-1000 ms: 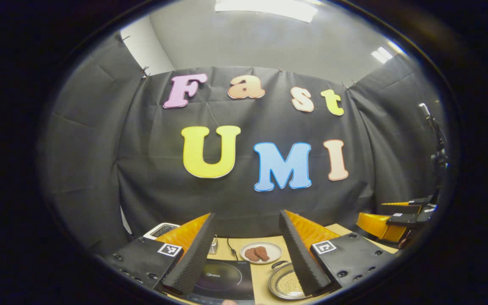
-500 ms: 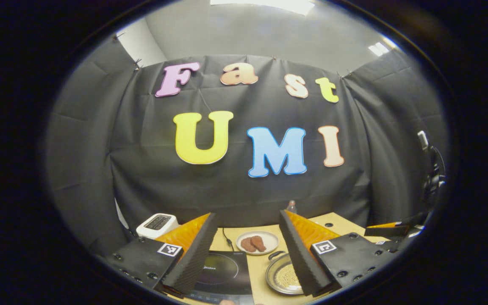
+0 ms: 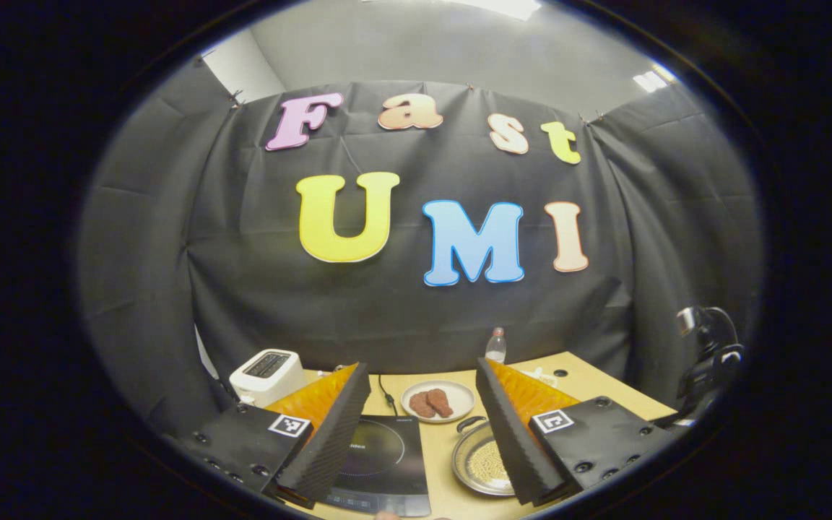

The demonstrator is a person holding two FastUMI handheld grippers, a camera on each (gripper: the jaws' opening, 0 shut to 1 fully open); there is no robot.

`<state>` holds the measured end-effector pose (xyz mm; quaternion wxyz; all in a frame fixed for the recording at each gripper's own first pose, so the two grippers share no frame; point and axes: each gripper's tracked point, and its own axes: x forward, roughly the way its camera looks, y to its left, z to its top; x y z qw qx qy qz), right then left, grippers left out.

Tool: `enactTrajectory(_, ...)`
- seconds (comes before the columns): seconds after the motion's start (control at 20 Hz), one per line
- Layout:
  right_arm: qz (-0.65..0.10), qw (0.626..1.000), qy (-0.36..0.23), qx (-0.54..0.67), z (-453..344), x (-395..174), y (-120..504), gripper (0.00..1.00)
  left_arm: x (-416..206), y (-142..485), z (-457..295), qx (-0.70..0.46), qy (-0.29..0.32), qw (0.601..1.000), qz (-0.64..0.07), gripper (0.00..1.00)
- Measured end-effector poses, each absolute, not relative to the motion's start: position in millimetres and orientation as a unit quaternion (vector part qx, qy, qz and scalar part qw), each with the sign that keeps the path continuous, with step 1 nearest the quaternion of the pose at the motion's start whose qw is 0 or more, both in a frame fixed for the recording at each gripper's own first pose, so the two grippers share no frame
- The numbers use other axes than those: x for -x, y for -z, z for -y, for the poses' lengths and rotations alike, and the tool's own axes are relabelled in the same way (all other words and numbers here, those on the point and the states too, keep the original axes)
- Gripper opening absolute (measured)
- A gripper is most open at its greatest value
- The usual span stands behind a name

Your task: First push the handle of the pot to place it horizontally, then grasp the pot with both hands and set it on the induction cooktop.

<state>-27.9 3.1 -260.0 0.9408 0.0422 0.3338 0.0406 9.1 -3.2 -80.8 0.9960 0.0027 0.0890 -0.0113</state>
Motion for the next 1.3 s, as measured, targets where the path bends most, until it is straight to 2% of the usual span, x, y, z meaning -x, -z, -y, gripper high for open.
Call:
enactTrajectory(0.05,-0.354,0.932,-0.051,-0.058,-5.6,33.2,264.2,0.00,-8.8,84.4,2.9,-0.004,0.010,0.996,-0.093,1.00)
enactTrajectory(0.1,-0.374,0.923,-0.055,-0.071,-8.0,36.5,279.9,0.08,-9.2,86.9,1.5,-0.005,0.008,0.995,-0.097,1.00)
enactTrajectory(0.35,-0.437,0.893,-0.078,-0.079,-15.9,62.4,319.2,0.08,-8.0,95.7,-4.4,0.000,0.003,0.994,-0.108,1.00)
enactTrajectory(0.4,-0.446,0.888,-0.083,-0.079,-18.0,66.4,323.4,0.08,-9.0,96.9,-4.3,0.002,0.003,0.994,-0.110,0.96)
enactTrajectory(0.5,-0.459,0.880,-0.090,-0.087,-22.2,71.6,330.3,0.08,-8.2,101.3,-5.4,0.003,0.001,0.994,-0.113,0.96)
enactTrajectory(0.55,-0.463,0.877,-0.091,-0.092,-23.3,72.5,332.4,0.08,-9.3,102.2,-5.9,0.005,0.000,0.993,-0.116,1.00)
enactTrajectory(0.8,-0.499,0.858,-0.097,-0.076,-23.8,80.9,351.3,0.08,-12.2,104.0,-4.9,0.009,0.002,0.993,-0.119,1.00)
enactTrajectory(1.25,-0.529,0.842,-0.074,-0.079,-10.3,84.0,371.8,0.07,-16.6,111.0,1.1,0.010,0.005,0.992,-0.125,1.00)
enactTrajectory(1.3,-0.530,0.842,-0.069,-0.078,-7.3,83.8,373.9,0.00,-17.7,111.0,1.5,0.009,0.006,0.992,-0.126,1.00)
